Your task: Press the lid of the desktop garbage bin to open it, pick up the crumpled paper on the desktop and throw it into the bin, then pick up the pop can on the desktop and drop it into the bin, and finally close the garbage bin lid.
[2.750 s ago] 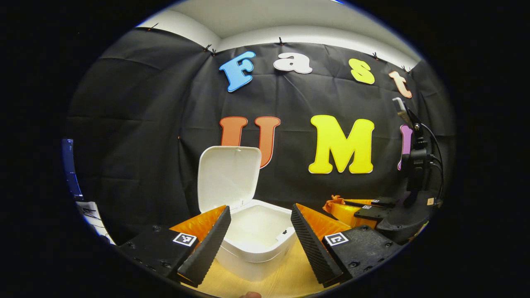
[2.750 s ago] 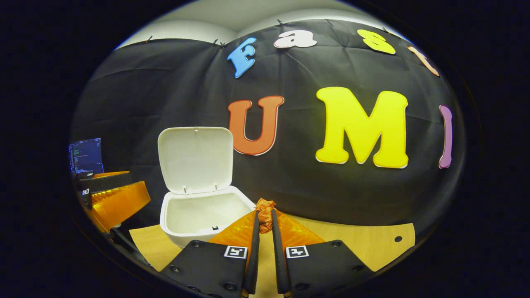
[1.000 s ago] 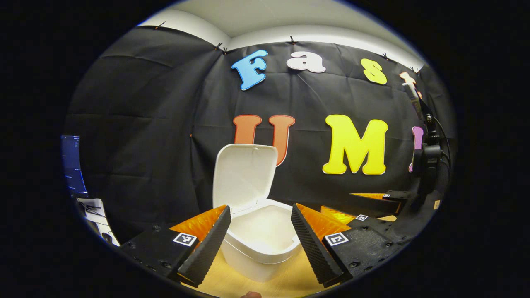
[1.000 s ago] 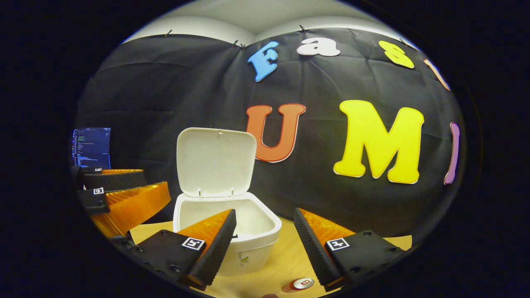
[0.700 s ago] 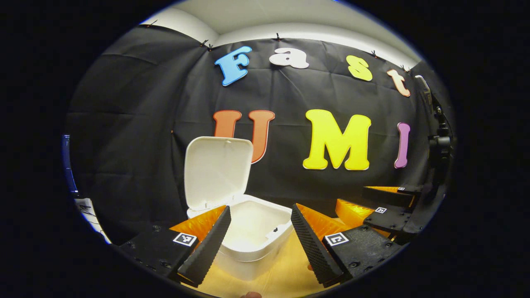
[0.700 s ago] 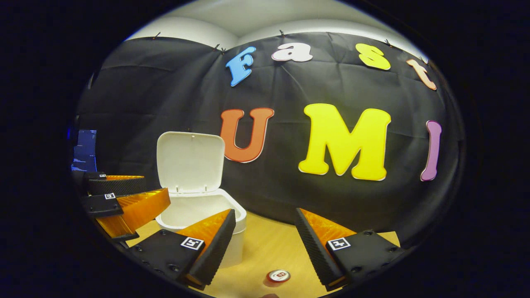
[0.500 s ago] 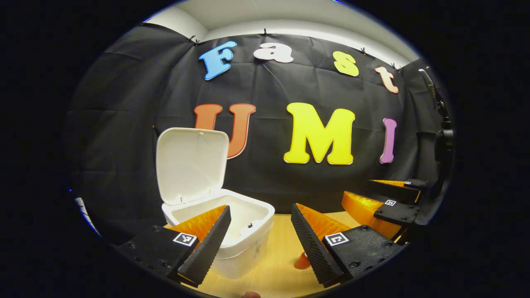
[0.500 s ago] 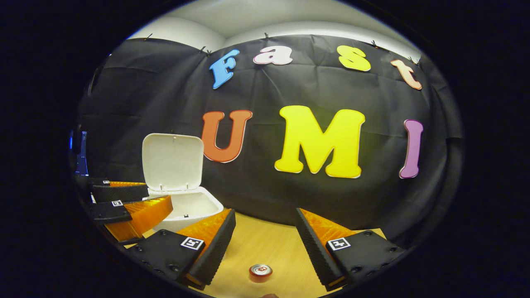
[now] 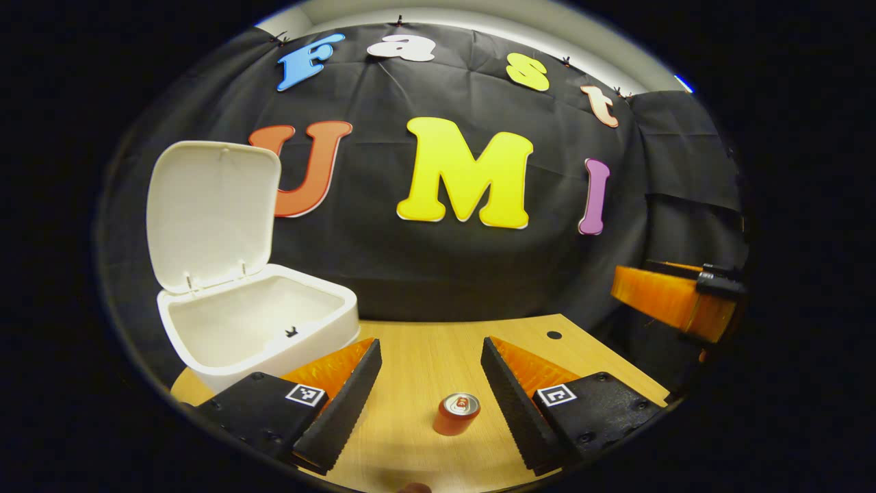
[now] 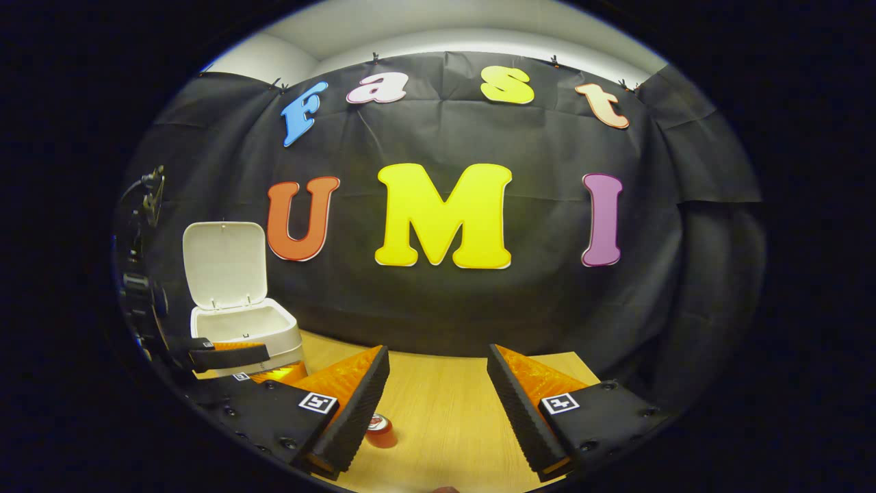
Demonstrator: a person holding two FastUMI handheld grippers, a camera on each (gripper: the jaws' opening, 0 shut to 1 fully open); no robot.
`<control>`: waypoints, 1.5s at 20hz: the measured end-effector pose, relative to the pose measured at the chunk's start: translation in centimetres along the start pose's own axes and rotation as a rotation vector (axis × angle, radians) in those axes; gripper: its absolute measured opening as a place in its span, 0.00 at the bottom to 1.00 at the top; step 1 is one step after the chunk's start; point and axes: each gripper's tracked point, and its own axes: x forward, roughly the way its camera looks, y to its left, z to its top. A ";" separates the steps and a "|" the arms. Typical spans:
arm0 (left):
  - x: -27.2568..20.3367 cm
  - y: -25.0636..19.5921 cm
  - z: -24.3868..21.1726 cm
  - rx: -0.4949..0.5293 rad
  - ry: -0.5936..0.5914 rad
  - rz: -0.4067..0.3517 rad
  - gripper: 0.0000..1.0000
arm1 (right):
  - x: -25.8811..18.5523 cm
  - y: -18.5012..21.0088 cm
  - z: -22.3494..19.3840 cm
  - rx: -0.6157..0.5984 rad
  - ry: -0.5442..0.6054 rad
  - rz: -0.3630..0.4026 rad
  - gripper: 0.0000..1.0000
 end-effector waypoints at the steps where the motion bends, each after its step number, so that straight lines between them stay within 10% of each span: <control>1: 0.8 -0.8 -1.3 -0.007 0.021 -0.029 0.96 | -0.4 -0.7 0.2 0.000 -0.004 -0.021 0.92; 20: 10.3 -2.9 -17.4 0.028 0.300 -0.112 0.99 | -4.8 -5.2 -1.6 -0.042 0.069 -0.194 0.92; 30: 9.4 -2.3 -17.2 0.111 0.294 -0.097 0.84 | -4.5 -4.7 -1.6 -0.021 0.070 -0.169 0.92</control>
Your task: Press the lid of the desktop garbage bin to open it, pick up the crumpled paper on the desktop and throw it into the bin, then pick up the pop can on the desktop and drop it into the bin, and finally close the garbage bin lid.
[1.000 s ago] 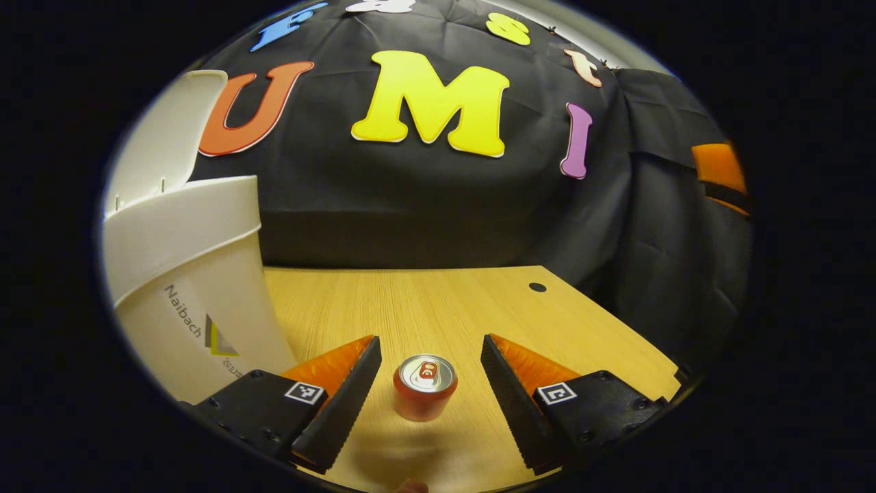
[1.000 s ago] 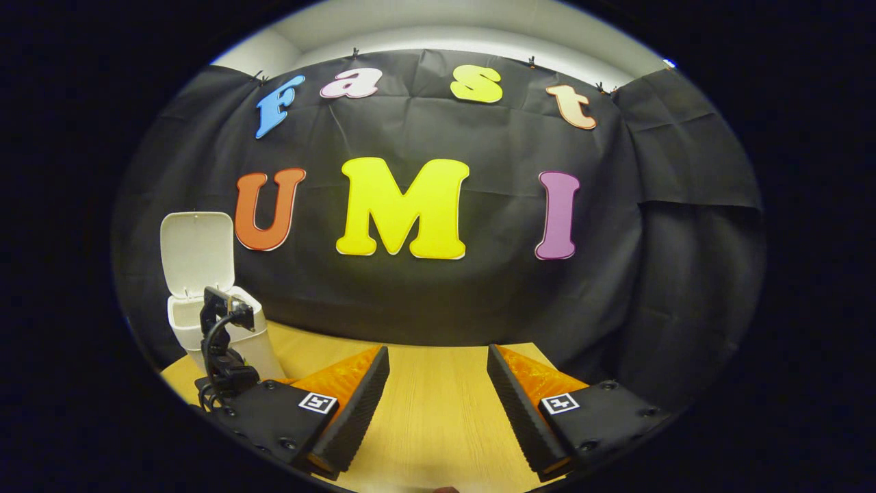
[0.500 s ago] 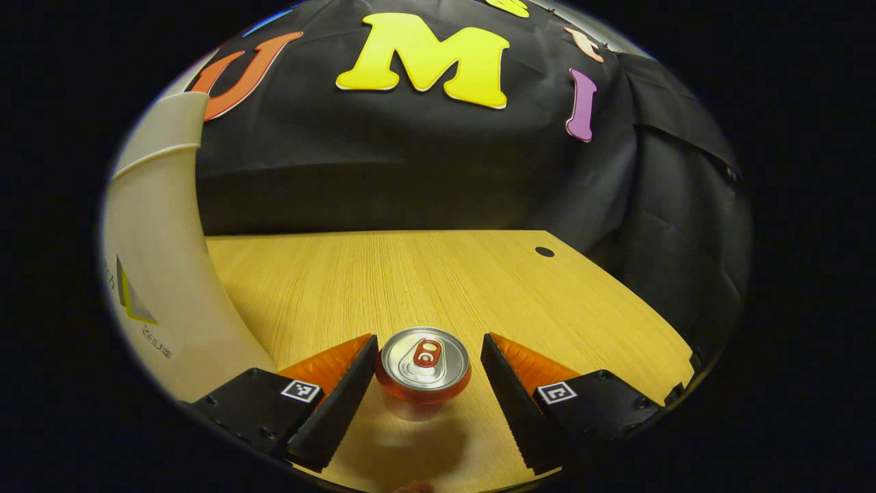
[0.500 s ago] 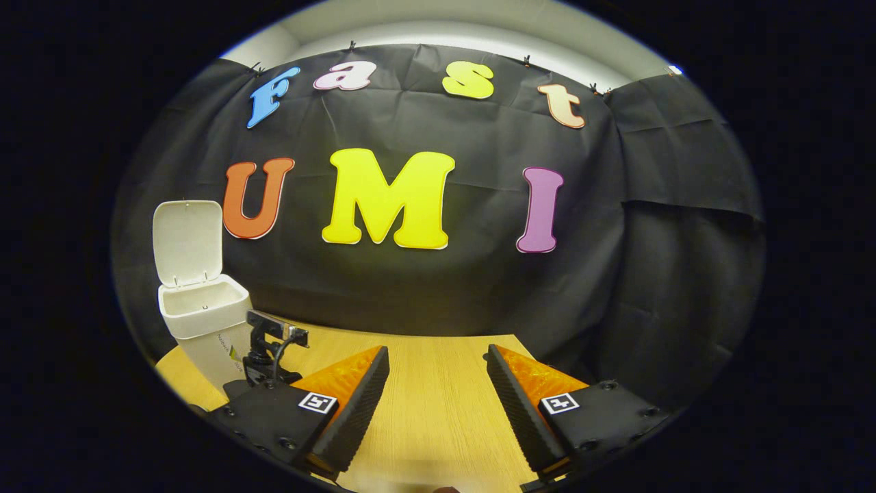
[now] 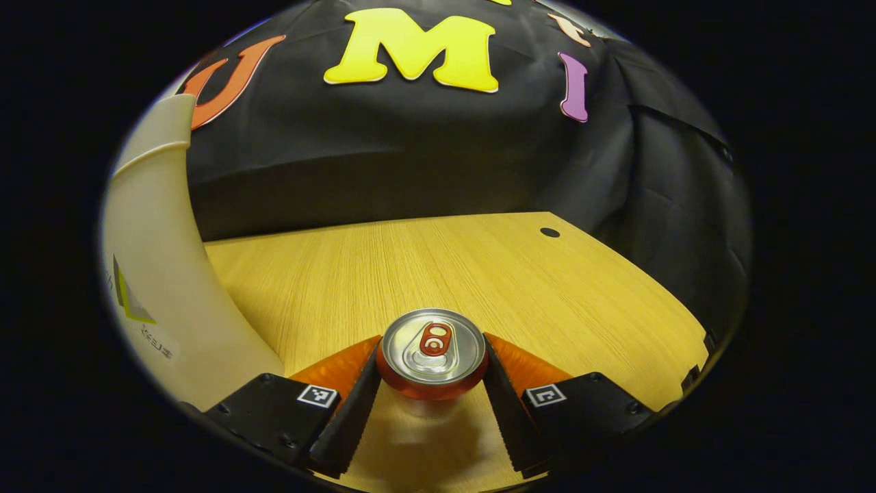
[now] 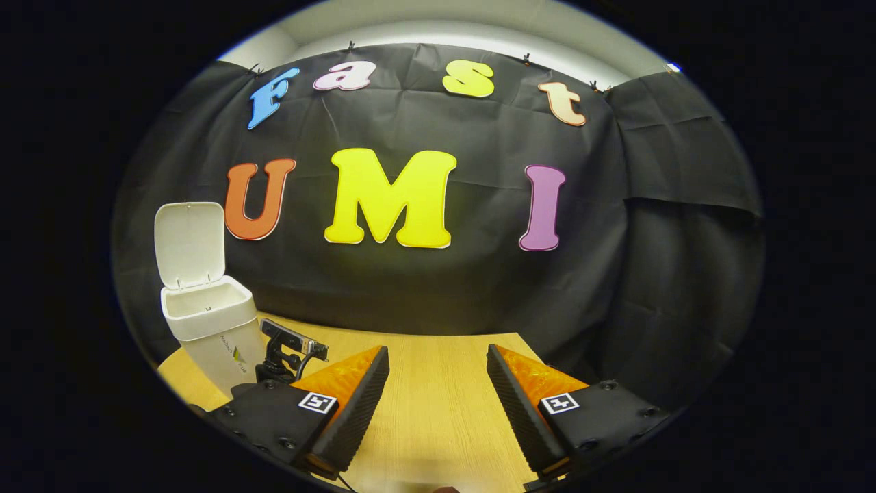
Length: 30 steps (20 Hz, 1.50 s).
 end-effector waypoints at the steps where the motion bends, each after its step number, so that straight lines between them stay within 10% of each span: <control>1: -0.6 0.0 0.6 0.011 -0.019 0.001 0.84 | 0.0 0.1 0.0 0.002 -0.001 0.006 0.92; 14: -9.2 1.3 11.3 -0.049 -0.234 0.028 0.83 | 0.2 1.8 0.4 0.032 -0.027 0.077 0.92; 30: -19.2 12.0 21.1 -0.058 -0.479 0.284 0.83 | 1.0 5.6 0.5 0.049 -0.026 0.159 0.93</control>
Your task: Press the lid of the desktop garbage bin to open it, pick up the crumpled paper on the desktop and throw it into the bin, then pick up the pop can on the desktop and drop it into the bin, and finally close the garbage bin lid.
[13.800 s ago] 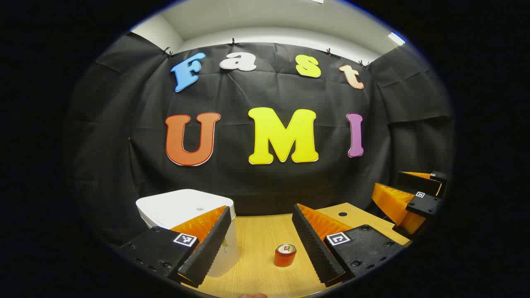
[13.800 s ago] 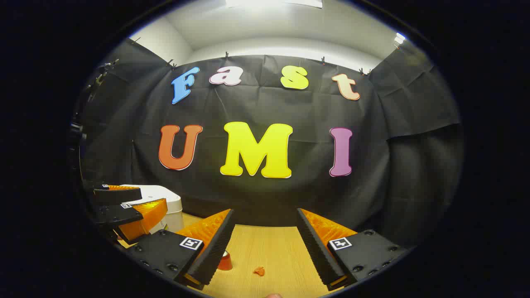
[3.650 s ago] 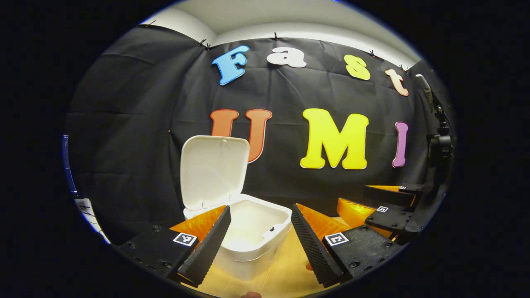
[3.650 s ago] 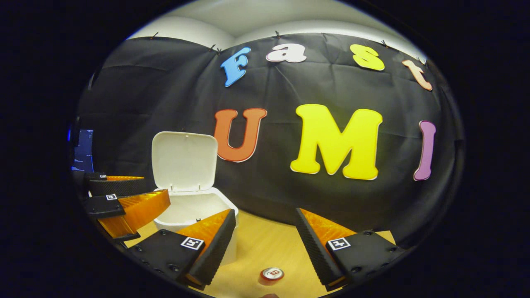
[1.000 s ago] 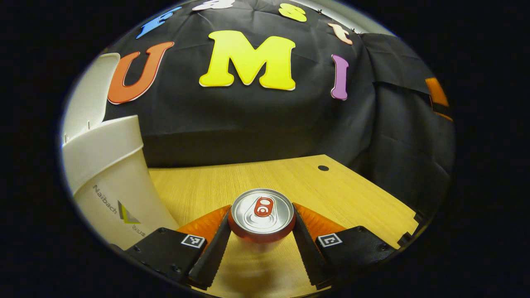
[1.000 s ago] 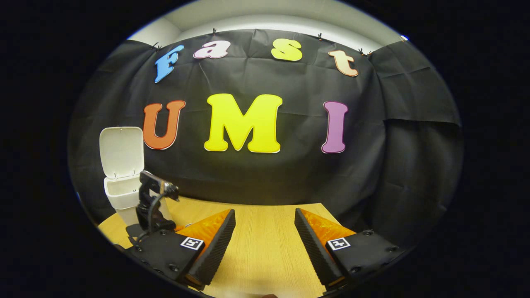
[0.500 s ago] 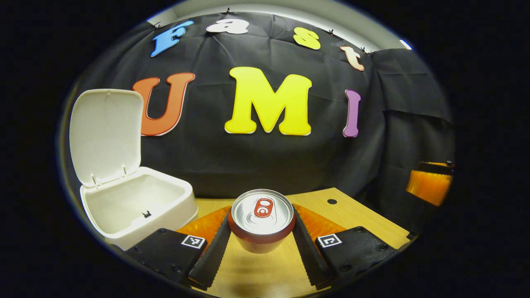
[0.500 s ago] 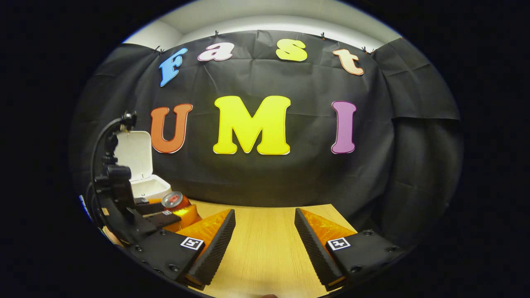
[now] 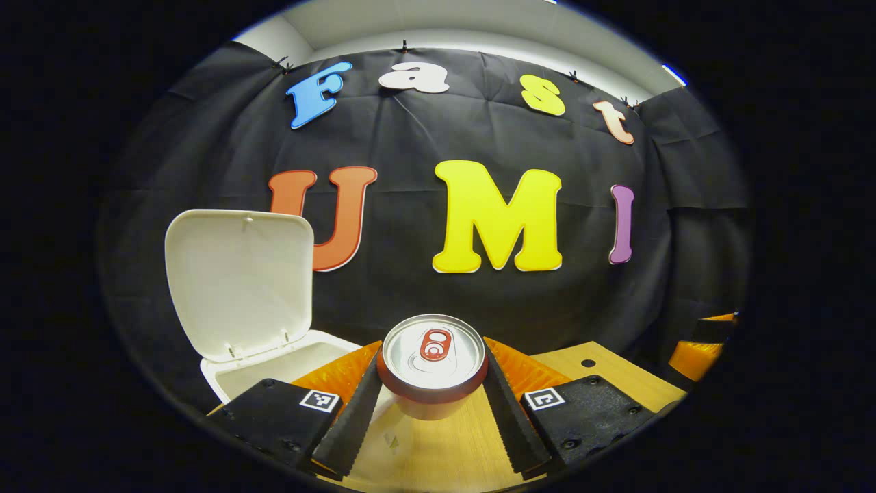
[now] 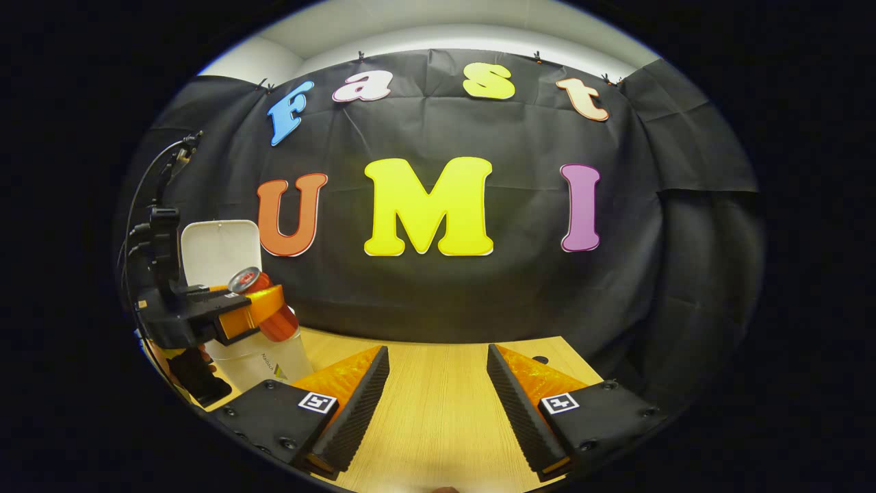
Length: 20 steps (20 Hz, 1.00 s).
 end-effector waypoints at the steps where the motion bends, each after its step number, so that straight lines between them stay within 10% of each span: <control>1: -0.2 0.6 0.4 0.003 -0.003 0.023 0.82 | 0.1 0.3 0.0 -0.002 -0.001 0.007 0.93; 20: -2.2 9.8 0.5 0.047 0.001 0.240 0.90 | 1.2 4.0 -0.5 -0.021 0.014 0.095 0.92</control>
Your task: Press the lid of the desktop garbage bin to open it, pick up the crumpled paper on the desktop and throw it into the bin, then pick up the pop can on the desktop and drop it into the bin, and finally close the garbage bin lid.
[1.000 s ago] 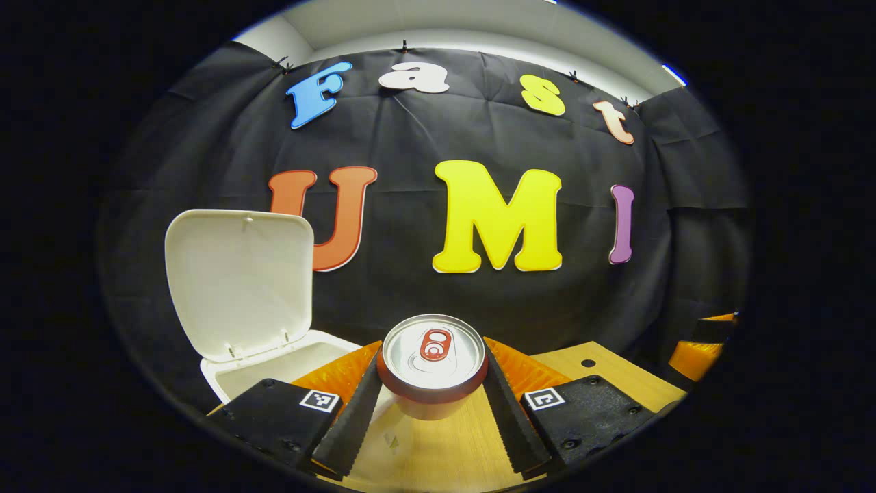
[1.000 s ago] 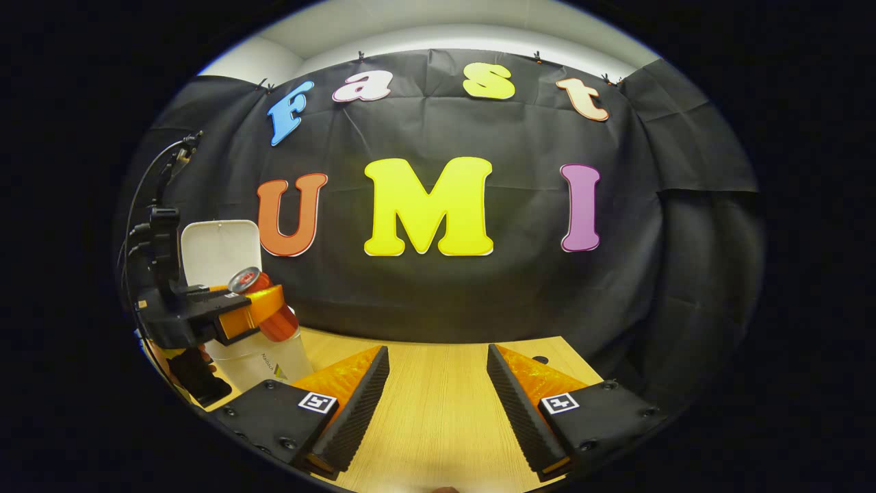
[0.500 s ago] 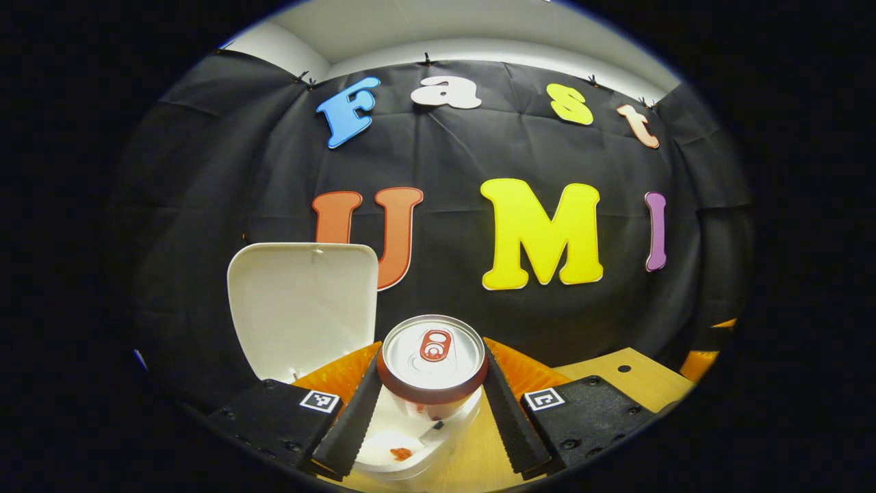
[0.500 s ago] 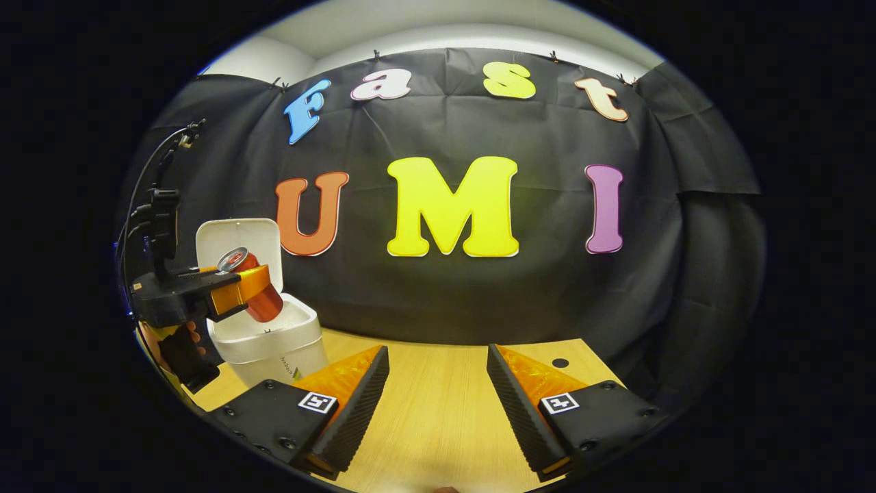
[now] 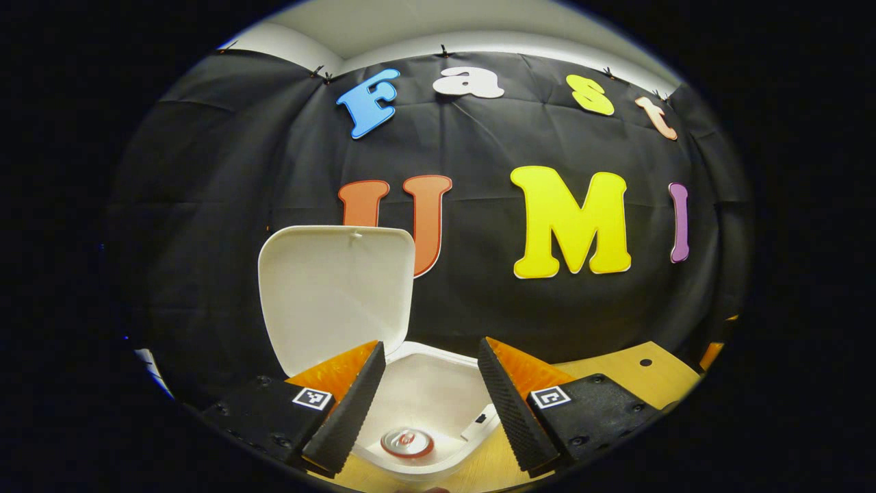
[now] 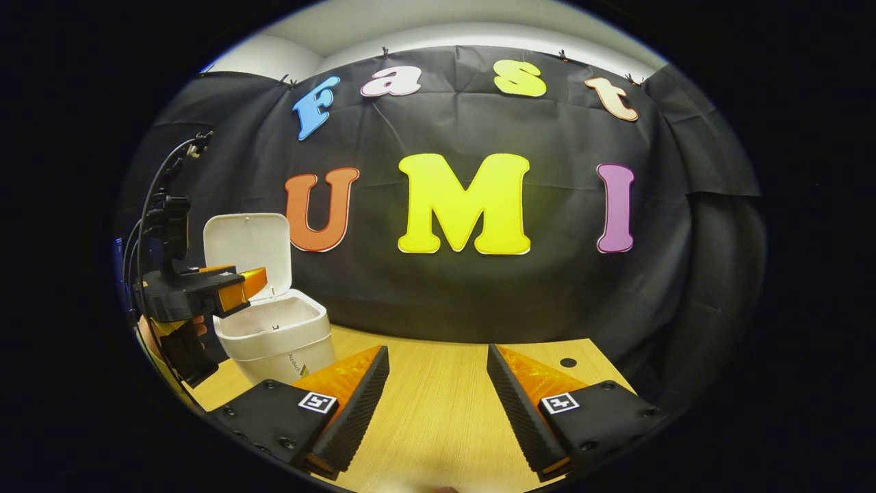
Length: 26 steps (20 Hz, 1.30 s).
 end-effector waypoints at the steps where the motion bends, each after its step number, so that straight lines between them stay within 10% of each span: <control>1: 0.1 -0.1 0.2 0.002 -0.001 -0.004 0.90 | -0.1 -0.1 0.1 0.000 0.000 -0.001 0.92; 26: 5.4 3.9 13.6 0.001 -0.116 -0.022 0.90 | -0.3 -2.2 0.6 0.035 -0.021 -0.034 0.92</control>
